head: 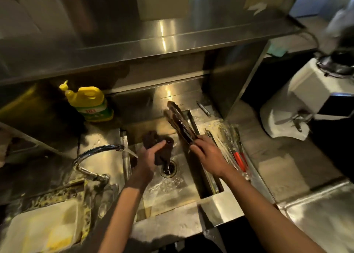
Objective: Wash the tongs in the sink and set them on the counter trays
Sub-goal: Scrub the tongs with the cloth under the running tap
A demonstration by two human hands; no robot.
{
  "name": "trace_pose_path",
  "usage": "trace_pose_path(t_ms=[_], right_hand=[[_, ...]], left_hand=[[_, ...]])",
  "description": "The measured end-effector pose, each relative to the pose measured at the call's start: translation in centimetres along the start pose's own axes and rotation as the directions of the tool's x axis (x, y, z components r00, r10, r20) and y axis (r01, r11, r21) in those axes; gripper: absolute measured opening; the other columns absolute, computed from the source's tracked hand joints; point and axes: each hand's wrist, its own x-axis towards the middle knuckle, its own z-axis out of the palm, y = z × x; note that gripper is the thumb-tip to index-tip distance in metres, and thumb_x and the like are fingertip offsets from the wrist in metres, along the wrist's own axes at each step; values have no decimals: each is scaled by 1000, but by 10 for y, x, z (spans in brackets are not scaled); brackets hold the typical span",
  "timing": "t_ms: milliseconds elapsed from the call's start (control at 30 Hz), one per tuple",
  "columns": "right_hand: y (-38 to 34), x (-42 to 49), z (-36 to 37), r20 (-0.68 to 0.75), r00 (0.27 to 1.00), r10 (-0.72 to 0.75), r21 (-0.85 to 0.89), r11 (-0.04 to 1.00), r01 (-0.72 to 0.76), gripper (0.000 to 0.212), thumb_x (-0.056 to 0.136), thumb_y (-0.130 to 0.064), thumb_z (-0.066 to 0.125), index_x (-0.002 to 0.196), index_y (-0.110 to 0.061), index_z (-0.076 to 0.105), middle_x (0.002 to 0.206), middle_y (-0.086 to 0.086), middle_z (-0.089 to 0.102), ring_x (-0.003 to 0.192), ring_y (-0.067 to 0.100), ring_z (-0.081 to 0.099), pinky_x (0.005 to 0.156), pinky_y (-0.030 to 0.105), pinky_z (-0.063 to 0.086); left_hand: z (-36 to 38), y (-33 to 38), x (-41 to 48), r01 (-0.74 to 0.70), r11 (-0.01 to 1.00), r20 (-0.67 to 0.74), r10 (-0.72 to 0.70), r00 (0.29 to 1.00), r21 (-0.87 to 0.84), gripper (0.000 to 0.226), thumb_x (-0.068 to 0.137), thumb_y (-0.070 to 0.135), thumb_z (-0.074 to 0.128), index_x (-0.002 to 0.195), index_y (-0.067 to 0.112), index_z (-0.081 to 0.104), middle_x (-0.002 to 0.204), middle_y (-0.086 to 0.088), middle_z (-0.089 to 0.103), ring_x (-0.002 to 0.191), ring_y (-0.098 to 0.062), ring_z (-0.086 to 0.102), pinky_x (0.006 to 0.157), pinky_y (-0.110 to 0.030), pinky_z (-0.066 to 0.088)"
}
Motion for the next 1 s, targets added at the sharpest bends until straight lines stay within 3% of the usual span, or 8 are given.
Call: trace_pose_path(t_ms=[67,167,333,467,633,733,867,1000], right_hand=[[-5,-15,-9,-37,999,21,-6,1000,-22,28,104,-40,44,104,-24,67,114,-9,49,103,7,49,89,28,43],[-9,-43,-24,-114,992,59,-10,998,-60,30,105,-42,43,104,-23,67,113,-8,50,101,7,50,88,28,43],[-11,-97,-63,-274,946,176,41,984,-171,28,103,-40,46,101,-23,68,105,-6,54,94,7,53,84,30,47],[4,-143,-93,-426,871,246,89,969,-230,23,103,-37,49,94,-25,66,98,-9,53,92,8,54,81,28,46],[29,-206,-128,-556,742,375,178,926,-334,23,101,-34,52,88,-25,69,92,-10,56,91,7,55,81,31,45],[45,-245,-149,-590,664,459,236,885,-402,19,100,-36,53,85,-36,64,93,-14,55,89,5,56,83,34,47],[73,-309,-179,-627,576,524,306,846,-436,20,99,-38,53,82,-40,63,94,-16,54,90,7,58,83,40,49],[105,-378,-215,-666,507,547,335,827,-452,20,100,-40,51,86,-37,65,95,-14,54,92,6,58,86,42,50]], left_hand=[[8,7,-10,10,1000,138,-10,990,1,24,86,12,70,110,15,67,103,-9,77,92,-19,75,82,-37,56],[25,7,-19,3,998,303,-23,953,67,35,90,18,68,124,14,60,117,-11,73,109,-22,69,94,-38,53],[78,1,-31,13,993,395,-59,917,118,45,84,23,75,126,11,61,117,-14,72,110,-29,69,102,-49,49],[132,-9,-52,22,994,469,-72,880,111,33,85,11,73,117,9,66,120,-18,70,111,-32,68,104,-47,48],[203,-32,-88,-2,985,591,-102,800,173,18,88,3,68,104,11,70,105,-9,76,99,-23,72,97,-39,52],[243,-52,-112,-9,976,651,-137,746,216,19,89,5,68,108,9,70,107,-10,76,99,-22,73,90,-36,55],[305,-93,-154,-50,960,707,-169,686,277,25,87,4,69,111,-3,68,103,-17,75,94,-28,72,92,-41,55],[368,-138,-204,-95,935,751,-210,626,341,19,88,5,69,106,-2,67,93,-12,76,83,-20,73,73,-28,57]])
